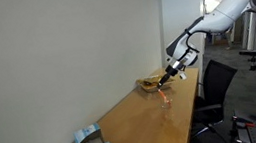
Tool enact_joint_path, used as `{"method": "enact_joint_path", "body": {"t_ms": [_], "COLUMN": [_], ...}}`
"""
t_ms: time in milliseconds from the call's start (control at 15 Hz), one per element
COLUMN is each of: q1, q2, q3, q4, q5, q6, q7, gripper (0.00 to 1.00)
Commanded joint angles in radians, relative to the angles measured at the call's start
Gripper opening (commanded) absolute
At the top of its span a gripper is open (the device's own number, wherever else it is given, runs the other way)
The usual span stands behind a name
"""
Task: Put the marker in the glass
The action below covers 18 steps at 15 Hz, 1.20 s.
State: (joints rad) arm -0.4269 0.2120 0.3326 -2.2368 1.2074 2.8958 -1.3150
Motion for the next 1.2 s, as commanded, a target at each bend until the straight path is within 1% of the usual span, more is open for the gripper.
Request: {"method": "enact_joint_path", "body": {"t_ms": [0,67,200,267,400,467,533,600,667,733,800,867,1000,1133], "q1": [0.058,0.095,0.197,0.262,0.326,0.297,0.306,0.308,0.31,0.322,0.333,0.341,0.35,0.349], "q2": [-0.045,-0.054,-0.07,-0.072,-0.076,-0.087,-0.097,-0.101,-0.107,-0.101,-0.093,-0.082,-0.06,-0.039], "q3": [-0.047,-0.097,-0.241,-0.328,-0.432,-0.409,-0.411,-0.397,-0.383,-0.382,-0.382,-0.379,-0.375,-0.373], "q4": [-0.074,-0.108,-0.155,-0.16,-0.103,-0.055,-0.006,0.048,0.095,0.149,0.196,0.233,0.286,0.317], "q5": [-0.233,-0.372,-0.6,-0.72,-0.956,-1.061,-1.105,-1.13,-1.124,-1.159,-1.199,-1.211,-1.226,-1.207], "q6": [0.056,0.046,-0.013,-0.045,-0.166,-0.24,-0.321,-0.397,-0.47,-0.577,-0.663,-0.732,-0.83,-0.865], "q7": [0.226,0.348,0.537,0.63,0.819,0.898,0.928,0.95,0.941,0.963,0.996,1.009,1.024,1.016], "gripper": [0.99,1.0,1.0,1.0,1.0,1.0,1.0,1.0,1.0,1.0,1.0,1.0,1.0,1.0]}}
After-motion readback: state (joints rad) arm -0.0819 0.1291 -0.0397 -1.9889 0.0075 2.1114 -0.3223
